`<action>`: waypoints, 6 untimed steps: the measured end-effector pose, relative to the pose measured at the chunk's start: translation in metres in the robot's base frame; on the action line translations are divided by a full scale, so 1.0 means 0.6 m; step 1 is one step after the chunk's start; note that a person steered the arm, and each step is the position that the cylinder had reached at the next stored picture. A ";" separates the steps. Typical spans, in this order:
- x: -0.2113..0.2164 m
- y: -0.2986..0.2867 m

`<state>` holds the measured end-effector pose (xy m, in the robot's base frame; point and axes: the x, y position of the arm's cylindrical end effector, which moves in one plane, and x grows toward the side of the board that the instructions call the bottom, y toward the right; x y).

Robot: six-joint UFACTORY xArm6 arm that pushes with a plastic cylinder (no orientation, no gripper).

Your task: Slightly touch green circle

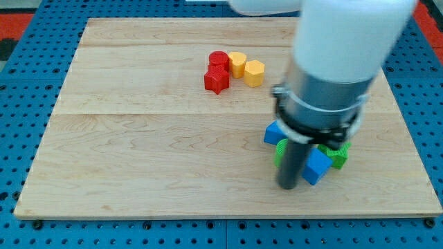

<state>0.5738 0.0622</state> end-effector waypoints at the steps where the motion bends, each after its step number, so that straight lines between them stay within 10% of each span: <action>1: -0.022 -0.074; 6: -0.054 -0.052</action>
